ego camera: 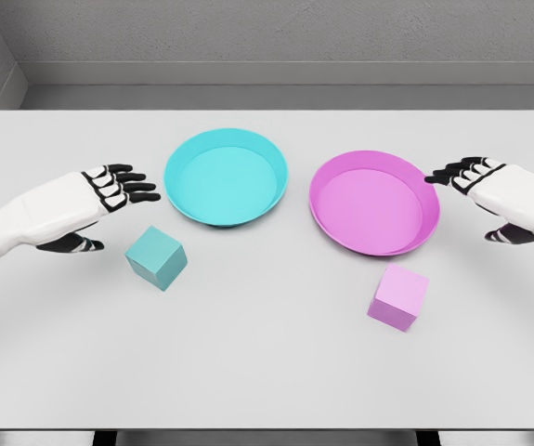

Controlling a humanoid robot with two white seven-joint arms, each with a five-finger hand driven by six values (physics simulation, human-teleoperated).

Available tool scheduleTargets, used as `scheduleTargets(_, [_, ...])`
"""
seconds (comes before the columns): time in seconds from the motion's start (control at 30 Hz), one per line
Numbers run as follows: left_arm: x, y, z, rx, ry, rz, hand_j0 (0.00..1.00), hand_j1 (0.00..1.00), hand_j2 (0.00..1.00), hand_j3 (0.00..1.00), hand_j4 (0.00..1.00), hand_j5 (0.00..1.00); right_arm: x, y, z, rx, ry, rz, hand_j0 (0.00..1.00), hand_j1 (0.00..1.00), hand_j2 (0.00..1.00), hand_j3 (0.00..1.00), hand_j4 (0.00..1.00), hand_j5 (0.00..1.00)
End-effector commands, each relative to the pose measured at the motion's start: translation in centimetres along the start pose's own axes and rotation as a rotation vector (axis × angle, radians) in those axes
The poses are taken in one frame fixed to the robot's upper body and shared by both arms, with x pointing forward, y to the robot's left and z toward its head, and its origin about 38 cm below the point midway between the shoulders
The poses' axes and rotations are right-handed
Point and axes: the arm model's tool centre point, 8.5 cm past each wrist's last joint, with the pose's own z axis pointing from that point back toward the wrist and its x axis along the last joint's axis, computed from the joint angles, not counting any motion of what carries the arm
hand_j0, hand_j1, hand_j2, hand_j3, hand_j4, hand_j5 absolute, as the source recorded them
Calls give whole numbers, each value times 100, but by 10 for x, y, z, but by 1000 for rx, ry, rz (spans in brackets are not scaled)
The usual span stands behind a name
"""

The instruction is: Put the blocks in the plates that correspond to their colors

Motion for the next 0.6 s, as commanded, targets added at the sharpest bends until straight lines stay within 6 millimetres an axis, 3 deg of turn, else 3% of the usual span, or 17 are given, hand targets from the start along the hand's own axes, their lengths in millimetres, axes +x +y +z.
scheduleTargets(0.0, [1, -2, -1, -27, -3, 5, 100, 100, 100, 100, 100, 100, 0, -1, 1, 1, 0, 1, 100, 100, 100, 100, 100, 100])
scheduleTargets(0.2, [1, -8, -2, -105, -6, 3, 100, 100, 100, 100, 100, 100, 22, 0, 1, 72, -213, 63, 100, 100, 100, 100, 100, 100])
scheduleTargets(0.33, [8, -14, -22, -168, -51, -15, 100, 100, 100, 100, 100, 100, 35, 4, 3, 105, -338, 96, 100, 100, 100, 100, 100, 100])
scheduleTargets(0.4, [11, -16, -33, -168, -67, -26, 100, 100, 100, 100, 100, 100, 37, 6, 1, 103, -345, 90, 100, 100, 100, 100, 100, 100])
scheduleTargets(0.57, [12, -17, -38, -199, -82, -57, 100, 100, 100, 100, 100, 100, 43, 17, -4, 153, -364, 80, 100, 100, 100, 100, 100, 100])
